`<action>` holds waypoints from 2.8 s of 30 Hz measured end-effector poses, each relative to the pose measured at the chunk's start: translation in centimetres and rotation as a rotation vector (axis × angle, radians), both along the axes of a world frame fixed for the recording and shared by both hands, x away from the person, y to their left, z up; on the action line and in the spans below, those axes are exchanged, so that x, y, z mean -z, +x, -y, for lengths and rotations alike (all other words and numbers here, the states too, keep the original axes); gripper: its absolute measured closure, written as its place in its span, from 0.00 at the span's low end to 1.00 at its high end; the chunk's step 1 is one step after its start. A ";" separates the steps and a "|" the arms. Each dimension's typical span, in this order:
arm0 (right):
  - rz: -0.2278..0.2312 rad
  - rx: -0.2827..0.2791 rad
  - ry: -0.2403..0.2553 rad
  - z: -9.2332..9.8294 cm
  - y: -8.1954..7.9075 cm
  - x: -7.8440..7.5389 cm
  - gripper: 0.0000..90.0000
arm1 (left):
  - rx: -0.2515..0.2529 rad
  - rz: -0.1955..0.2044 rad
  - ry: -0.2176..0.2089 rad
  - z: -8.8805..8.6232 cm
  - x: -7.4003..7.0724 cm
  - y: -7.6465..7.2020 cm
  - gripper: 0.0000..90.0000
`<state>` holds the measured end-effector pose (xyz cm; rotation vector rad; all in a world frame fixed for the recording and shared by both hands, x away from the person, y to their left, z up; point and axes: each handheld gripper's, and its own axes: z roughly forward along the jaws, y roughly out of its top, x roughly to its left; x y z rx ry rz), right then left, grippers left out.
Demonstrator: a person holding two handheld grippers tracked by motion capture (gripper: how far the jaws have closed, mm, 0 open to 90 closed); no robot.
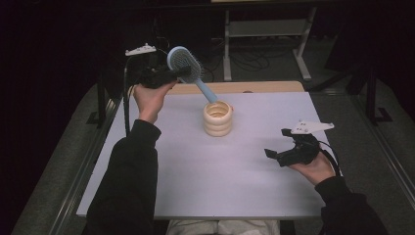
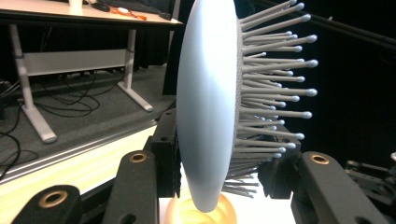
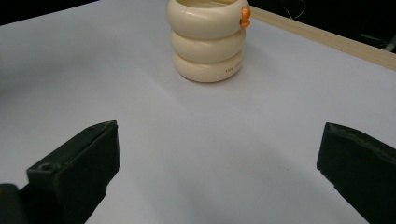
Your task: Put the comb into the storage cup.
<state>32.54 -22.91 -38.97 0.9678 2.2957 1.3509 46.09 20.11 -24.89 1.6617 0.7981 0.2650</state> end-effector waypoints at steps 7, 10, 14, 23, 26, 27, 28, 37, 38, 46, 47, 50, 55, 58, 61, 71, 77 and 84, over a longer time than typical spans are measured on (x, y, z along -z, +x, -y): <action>-0.010 -0.002 -0.006 0.9 -0.9 0.9 0.00 | 0.018 -0.013 -0.008 0.7 0.8 0.4 0.63; -0.029 -0.006 0.001 1.3 -1.0 1.2 0.00 | 0.019 -0.014 0.000 1.1 1.3 0.4 0.63; -0.028 0.013 0.013 1.9 -1.1 1.4 0.00 | 0.023 -0.018 0.010 1.6 1.9 0.5 0.63; -0.031 0.001 -0.002 2.2 -1.2 1.7 0.00 | 0.023 -0.045 0.026 2.3 3.7 1.0 0.63; -0.033 0.004 0.004 2.4 -1.2 1.7 0.00 | 0.021 -0.056 0.054 2.5 4.3 1.2 0.63; -0.031 0.004 0.005 2.4 -1.2 1.7 0.00 | 0.020 -0.057 0.059 2.6 4.5 1.2 0.63; -0.028 0.004 0.006 2.4 -1.2 1.7 0.00 | 0.021 -0.060 0.063 2.6 4.7 1.3 0.63; -0.032 -0.009 -0.047 2.2 -1.0 1.9 0.00 | 0.003 -0.086 0.082 3.1 7.0 1.7 0.63; -0.037 -0.008 -0.049 2.2 -1.0 2.0 0.00 | 0.004 -0.092 0.080 3.1 7.2 1.8 0.63; -0.035 0.009 -0.044 2.7 -0.8 1.9 0.00 | 0.002 -0.114 0.087 3.9 8.8 2.1 0.63; -0.034 0.007 -0.045 2.6 -0.8 2.0 0.00 | 0.003 -0.117 0.087 4.0 9.0 2.2 0.63; -0.039 -0.002 -0.051 2.6 -0.8 2.0 0.00 | -0.001 -0.119 0.082 4.2 9.2 2.2 0.63; -0.042 -0.002 -0.055 2.5 -0.9 2.1 0.00 | -0.002 -0.132 0.065 4.3 9.6 2.2 0.63; -0.042 0.002 -0.057 2.5 -0.8 2.1 0.00 | -0.006 -0.132 0.054 4.4 9.9 2.2 0.63; -0.043 0.005 -0.057 2.6 -0.8 2.1 0.00 | -0.011 -0.135 0.063 4.5 10.1 2.3 0.61; -0.066 -0.028 -0.097 2.0 -0.7 2.5 0.00 | -0.027 -0.062 0.056 4.3 10.1 1.5 0.39; -0.057 -0.027 -0.096 1.9 -0.7 2.5 0.00 | -0.064 -0.084 0.101 4.1 9.9 1.3 0.09; -0.055 -0.031 -0.099 1.7 -0.8 2.5 0.00 | -0.030 -0.090 0.114 2.8 10.2 0.8 0.00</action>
